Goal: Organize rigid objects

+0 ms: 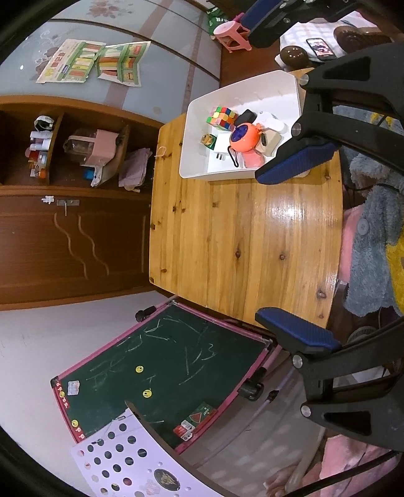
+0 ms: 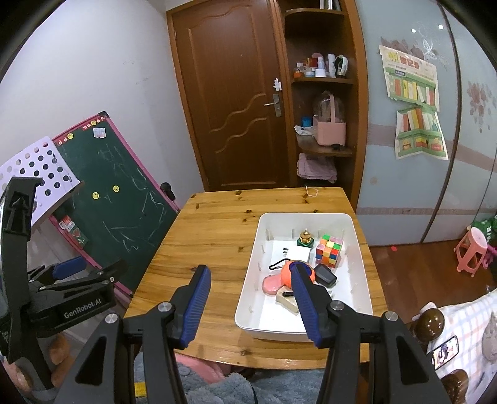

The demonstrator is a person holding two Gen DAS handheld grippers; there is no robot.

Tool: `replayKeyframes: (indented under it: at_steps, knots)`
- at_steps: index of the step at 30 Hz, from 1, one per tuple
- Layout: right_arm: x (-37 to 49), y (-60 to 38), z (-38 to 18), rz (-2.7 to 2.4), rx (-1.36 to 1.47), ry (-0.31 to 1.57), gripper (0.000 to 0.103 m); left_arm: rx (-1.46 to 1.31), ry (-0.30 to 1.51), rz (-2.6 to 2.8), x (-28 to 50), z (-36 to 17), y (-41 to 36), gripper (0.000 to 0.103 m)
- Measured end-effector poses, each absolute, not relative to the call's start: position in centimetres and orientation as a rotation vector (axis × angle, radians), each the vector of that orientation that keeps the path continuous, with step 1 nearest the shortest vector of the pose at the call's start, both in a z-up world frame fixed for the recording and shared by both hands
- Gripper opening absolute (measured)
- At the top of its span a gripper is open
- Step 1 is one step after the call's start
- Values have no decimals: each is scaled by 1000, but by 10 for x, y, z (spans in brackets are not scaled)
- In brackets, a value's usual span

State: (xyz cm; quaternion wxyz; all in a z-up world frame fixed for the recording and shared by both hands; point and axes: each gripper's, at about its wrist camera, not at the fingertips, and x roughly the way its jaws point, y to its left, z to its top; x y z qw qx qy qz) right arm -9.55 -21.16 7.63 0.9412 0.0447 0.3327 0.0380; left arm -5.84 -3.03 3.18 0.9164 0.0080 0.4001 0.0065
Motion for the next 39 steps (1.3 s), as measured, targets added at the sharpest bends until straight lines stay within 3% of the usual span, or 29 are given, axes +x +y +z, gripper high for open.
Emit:
replayKeyframes:
  at_steps: [39]
  knots:
    - [-75, -220, 63, 63, 122, 734, 54, 28, 892, -15, -34, 16, -37, 84]
